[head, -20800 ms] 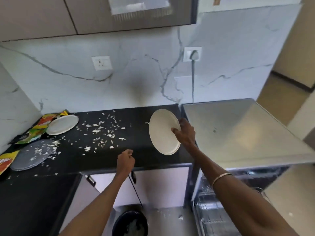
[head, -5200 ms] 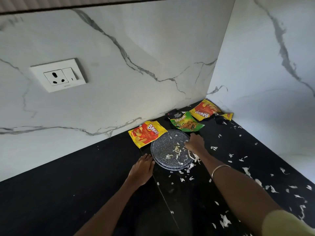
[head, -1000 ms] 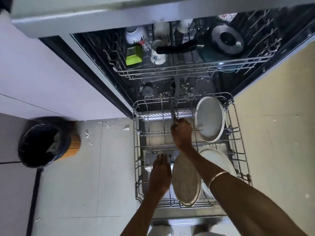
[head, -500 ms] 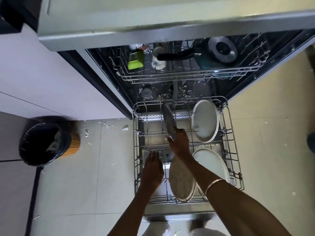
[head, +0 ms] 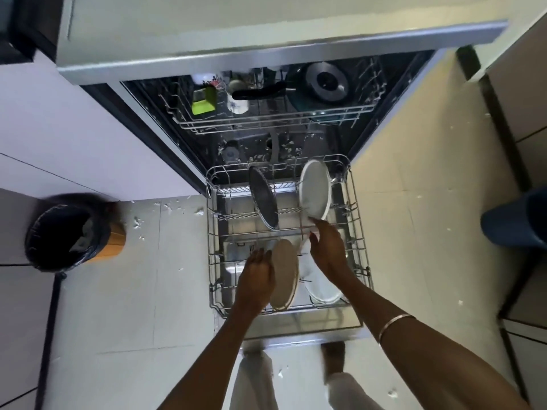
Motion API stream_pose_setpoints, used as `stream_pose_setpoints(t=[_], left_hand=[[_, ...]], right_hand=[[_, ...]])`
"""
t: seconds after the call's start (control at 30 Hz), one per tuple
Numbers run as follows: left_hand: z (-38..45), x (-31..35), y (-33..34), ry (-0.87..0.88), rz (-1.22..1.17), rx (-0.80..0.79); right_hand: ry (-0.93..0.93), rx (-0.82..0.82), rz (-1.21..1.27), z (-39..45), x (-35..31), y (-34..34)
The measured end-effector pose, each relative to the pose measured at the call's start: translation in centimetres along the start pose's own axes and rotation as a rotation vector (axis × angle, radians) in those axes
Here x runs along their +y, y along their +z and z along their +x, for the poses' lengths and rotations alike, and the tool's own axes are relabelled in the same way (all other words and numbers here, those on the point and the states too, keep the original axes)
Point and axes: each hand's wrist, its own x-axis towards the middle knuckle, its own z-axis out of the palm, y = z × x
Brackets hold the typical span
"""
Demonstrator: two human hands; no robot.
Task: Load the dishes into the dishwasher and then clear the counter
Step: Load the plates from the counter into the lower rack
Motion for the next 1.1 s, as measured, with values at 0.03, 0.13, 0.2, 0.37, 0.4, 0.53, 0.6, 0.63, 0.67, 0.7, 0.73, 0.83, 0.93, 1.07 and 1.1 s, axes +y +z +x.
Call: stream_pose_setpoints(t=[0.03, 0.13, 0.2, 0.37, 0.4, 0.53, 0.6, 0.63, 0.67, 0.7, 0.73, 0.83, 0.93, 1.07, 1.1], left_hand=[[-1.1, 0.8, 0.1, 0.004, 0.011, 0.035], [-4.7, 3.2, 0.0, -0.088, -0.044, 0.059], [-6.9, 4.2, 0.7, -0.147, -0.057, 0.026], [-10.5, 3.4, 3.7, -0.174, 0.014, -0.062], [-11.0, 2.5, 4.6, -0.186, 0.016, -0.054], [-11.1, -2.4, 10.4, -0.172, 0.089, -0.044], [-10.8, -3.9, 12.3, -0.149, 0.077, -0.017], [-11.4, -3.4, 12.2, -0.124, 0.025, -0.005], [-12.4, -2.6, 11.8, -0.117, -0.012, 0.046], [-12.9, -1.7, 11.3, -0.130, -0.057, 0.081], [-12.4, -1.0, 10.3, -0.161, -0.127, 0.107], [-7.6, -5.9, 17.1, -0.090, -0.290, 0.223], [-7.7, -5.5, 17.8, -0.049, -0.271, 0.224], [-9.3, -6.4, 18.6, 0.041, -0.261, 0.249], [-8.8, -6.8, 18.7, 0.042, -0.235, 0.235]], right_hand=[[-0.025, -0.025, -0.025, -1.0, 0.6, -0.7], [-0.056, -0.092, -0.048, -4.0, 2.6, -2.1], [-0.035, -0.143, -0.051, -6.1, 4.1, -2.4], [0.023, -0.195, -0.063, -10.2, 7.1, -1.6], [0.035, -0.209, -0.075, -10.9, 7.7, -1.2], [0.026, -0.235, -0.096, -12.9, 11.6, 2.7], [-0.002, -0.259, -0.117, -13.4, 12.9, 4.3], [-0.043, -0.265, -0.118, -14.2, 12.7, 4.5], [-0.094, -0.261, -0.114, -15.3, 12.5, 4.7], [-0.146, -0.266, -0.122, -16.2, 12.2, 4.9], [-0.159, -0.264, -0.101, -16.1, 12.2, 5.0], [-0.177, -0.131, -0.077, -12.6, 17.3, 13.0], [-0.166, -0.119, -0.017, -13.2, 17.5, 12.8], [-0.167, -0.128, 0.014, -15.0, 18.2, 12.6], [-0.164, -0.129, 0.020, -14.6, 18.6, 12.9]])
